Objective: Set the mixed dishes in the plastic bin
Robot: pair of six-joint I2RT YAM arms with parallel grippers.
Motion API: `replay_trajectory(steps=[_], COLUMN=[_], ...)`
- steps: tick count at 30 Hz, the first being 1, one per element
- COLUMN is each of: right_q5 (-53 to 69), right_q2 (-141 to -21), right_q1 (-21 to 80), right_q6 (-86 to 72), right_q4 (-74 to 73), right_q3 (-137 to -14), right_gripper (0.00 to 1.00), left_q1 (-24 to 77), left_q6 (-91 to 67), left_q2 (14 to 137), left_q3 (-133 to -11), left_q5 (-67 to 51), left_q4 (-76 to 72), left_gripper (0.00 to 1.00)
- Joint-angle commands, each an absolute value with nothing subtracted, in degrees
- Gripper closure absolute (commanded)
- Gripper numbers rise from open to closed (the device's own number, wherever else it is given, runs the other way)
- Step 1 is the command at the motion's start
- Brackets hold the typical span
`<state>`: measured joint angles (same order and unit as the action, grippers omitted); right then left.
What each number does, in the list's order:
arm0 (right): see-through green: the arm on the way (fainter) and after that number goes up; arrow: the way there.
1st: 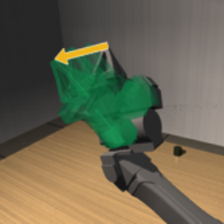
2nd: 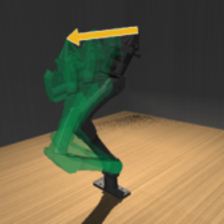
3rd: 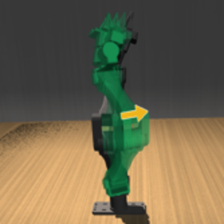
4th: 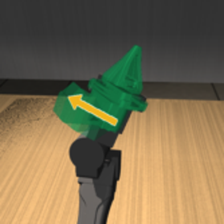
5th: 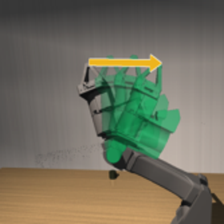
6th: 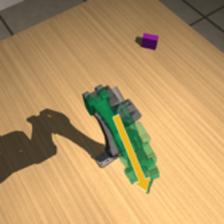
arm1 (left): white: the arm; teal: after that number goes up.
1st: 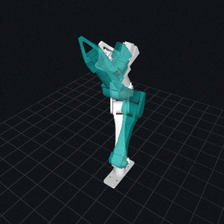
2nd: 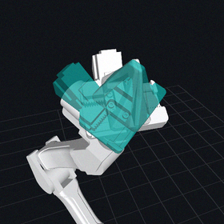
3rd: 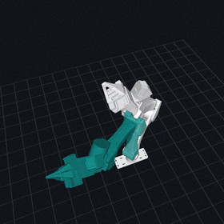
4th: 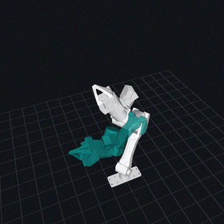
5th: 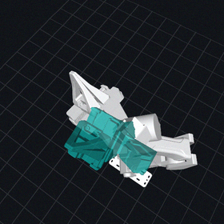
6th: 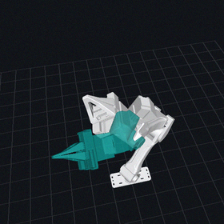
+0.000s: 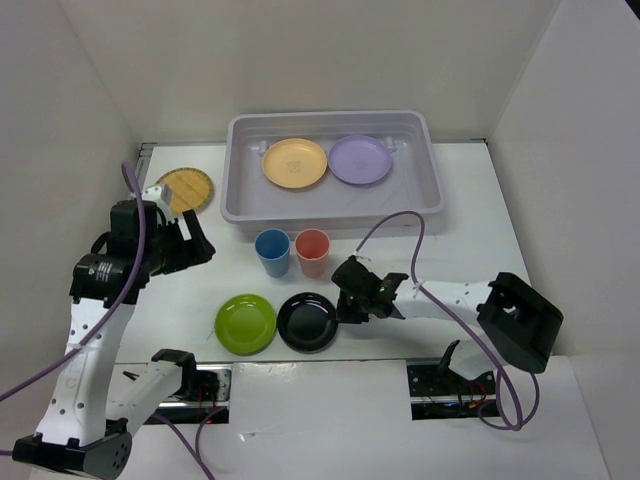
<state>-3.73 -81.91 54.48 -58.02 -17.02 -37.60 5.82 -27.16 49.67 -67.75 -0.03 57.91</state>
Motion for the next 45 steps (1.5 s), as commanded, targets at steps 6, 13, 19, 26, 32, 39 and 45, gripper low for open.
replay_trajectory(steps=[6,13,19,26,32,39,45], right_q5=[-7.4,-5.5,0.0,7.9,10.3,14.8,16.2], right_q2=[-76.2,-65.3,-56.5,-54.4,-54.1,-67.1,-86.0], right_q1=[55.0,55.0,55.0,55.0,50.6,27.1,14.9], right_q6=[-60.0,-57.6,-56.5,-49.8,-48.1,-46.8,-45.1], right_q4=[-21.7,-34.5,-36.5,-38.3,-32.4,-17.7,-12.3], right_q3=[-36.1,-40.0,-41.2,-48.0,-57.8,-68.3,-79.0], right_gripper=[1.00,1.00,1.00,1.00,1.00,1.00,1.00], left_q1=[5.6,5.6,5.6,5.6,5.6,5.1,5.1], left_q6=[-25.1,-24.6,-24.1,-23.6,-23.6,-23.6,-25.5], left_q2=[51.5,53.3,53.9,55.0,54.5,53.3,49.2], left_q3=[-69.3,-68.7,-69.3,-68.7,-69.3,-68.7,-64.5], left_q5=[-0.5,-2.3,-2.8,-2.8,-3.9,-4.5,-7.4], left_q4=[52.1,50.4,49.8,49.8,49.8,51.1,52.3], left_gripper=[0.12,0.10,0.10,0.10,0.09,0.08,0.07])
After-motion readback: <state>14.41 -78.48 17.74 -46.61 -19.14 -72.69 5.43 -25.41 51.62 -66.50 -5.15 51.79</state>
